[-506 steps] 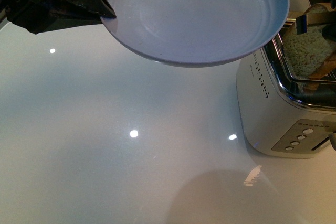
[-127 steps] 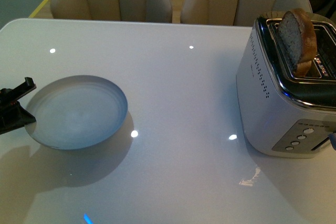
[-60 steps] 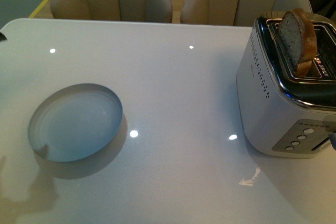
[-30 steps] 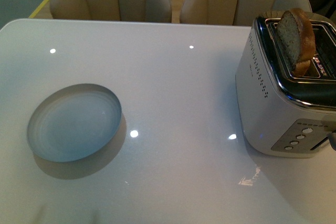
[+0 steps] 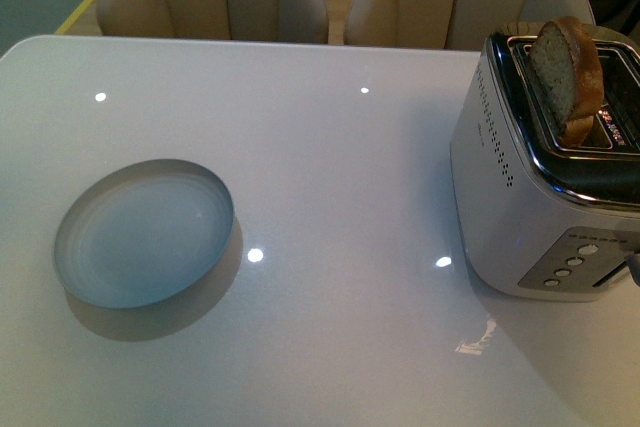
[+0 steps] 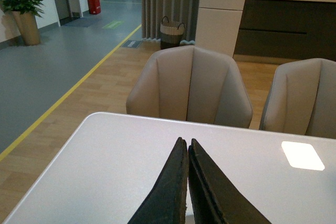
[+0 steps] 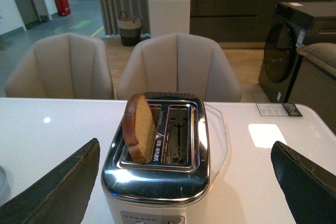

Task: Left arm holds plate, right arm toasts bread

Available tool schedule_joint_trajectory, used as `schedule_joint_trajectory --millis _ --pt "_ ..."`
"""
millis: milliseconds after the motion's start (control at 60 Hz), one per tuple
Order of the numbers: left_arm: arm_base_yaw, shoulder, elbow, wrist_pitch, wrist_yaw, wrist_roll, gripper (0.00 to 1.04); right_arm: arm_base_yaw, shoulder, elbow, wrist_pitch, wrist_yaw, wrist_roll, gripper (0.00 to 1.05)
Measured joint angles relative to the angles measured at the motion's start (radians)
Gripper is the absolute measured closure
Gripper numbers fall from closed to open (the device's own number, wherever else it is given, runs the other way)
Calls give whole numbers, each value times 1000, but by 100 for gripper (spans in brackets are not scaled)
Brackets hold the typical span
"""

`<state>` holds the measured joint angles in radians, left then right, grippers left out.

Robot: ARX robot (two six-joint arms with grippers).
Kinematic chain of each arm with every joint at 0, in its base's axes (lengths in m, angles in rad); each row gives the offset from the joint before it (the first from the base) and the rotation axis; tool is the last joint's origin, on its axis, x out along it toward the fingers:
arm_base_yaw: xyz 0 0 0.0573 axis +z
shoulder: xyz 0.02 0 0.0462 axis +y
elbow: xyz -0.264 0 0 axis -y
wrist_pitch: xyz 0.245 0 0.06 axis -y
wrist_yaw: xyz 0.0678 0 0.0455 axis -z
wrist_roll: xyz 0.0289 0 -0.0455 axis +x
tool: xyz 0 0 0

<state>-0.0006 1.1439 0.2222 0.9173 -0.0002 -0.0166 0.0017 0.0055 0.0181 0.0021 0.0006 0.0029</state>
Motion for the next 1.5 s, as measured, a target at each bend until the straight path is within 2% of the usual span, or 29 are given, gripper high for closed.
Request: schedule_joint_trajectory --millis 333,433,967,1500 --pt "0 -235 -126 -115 0 2 102 0 0 0 0 0 0 9" --pt "0 -252 -172 -76 0 3 102 0 0 0 0 0 0 9" --pt "0 -681 -209 -459 0 5 102 0 0 0 0 0 0 9" --pt "0 -908 -209 -680 0 5 102 0 0 0 0 0 0 9"
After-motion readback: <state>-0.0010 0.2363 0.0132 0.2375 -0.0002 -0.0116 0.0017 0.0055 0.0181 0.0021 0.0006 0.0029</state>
